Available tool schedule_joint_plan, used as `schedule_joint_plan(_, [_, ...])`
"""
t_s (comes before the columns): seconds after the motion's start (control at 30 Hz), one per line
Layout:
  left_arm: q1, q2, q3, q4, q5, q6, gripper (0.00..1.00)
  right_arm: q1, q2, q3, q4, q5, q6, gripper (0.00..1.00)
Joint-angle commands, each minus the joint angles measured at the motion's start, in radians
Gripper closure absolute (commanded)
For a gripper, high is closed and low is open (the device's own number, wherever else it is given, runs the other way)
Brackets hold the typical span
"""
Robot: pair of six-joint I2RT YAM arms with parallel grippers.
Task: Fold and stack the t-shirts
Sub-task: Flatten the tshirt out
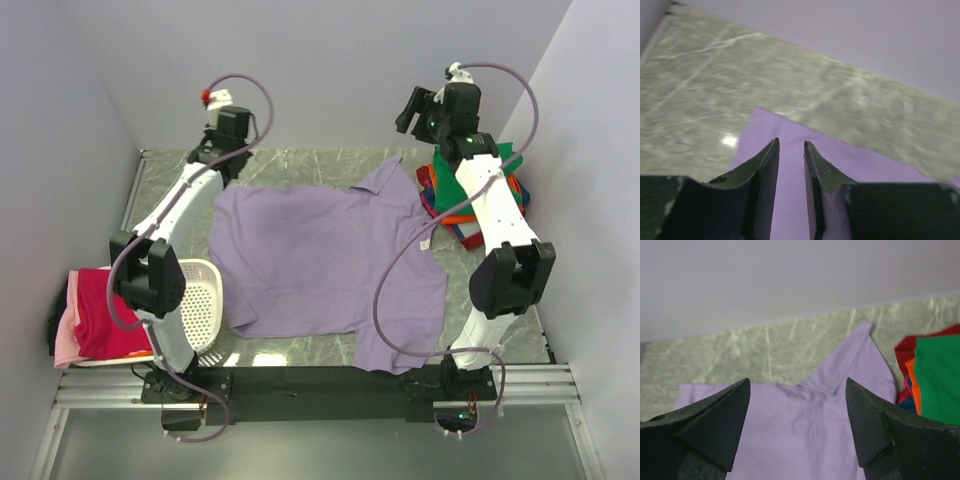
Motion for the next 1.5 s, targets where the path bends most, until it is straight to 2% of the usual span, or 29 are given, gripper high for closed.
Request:
schedule_joint_plan(0.0, [-0.127, -0.066, -0.049, 0.110, 0.037, -0.009, 0.68, 0.009, -0.006, -0.056, 0.102, -0.035, 0.004, 0.18])
schedule_joint_plan(0.03, [-0.188, -0.067, -0.066, 0.124, 0.052, -0.013, 0.67, 0.015, 0.009, -0.059, 0.097, -0.038, 0.004, 0.20])
schedule_joint_plan(0.2, [-0.316, -0.081, -0.230, 0.271, 0.256, -0.085, 0.68, 0.059, 0.115, -0.036, 0.070, -0.016, -0.021, 0.25])
schedule_joint_plan(0.4, [-0.344, -0.068, -0.388, 0.338, 0.331, -0.153, 0.68, 0.081, 0.284, 0.102, -0.028, 0.011, -0.027, 0.30])
schedule_joint_plan(0.57, [-0.344, -0.051, -0.497, 0.357, 0.350, -0.179, 0.68, 0.095, 0.357, 0.146, -0.071, 0.065, -0.036, 0.32])
schedule_joint_plan(1.0, [-0.342, -0.029, -0.559, 0.338, 0.337, -0.182, 0.69, 0.099, 0.554, 0.340, -0.238, 0.094, -0.041, 0.36])
schedule_joint_plan(1.47, [-0.333, -0.074, -0.563, 0.310, 0.336, -0.170, 0.69, 0.101, 0.594, 0.304, -0.229, 0.031, 0.001, 0.40])
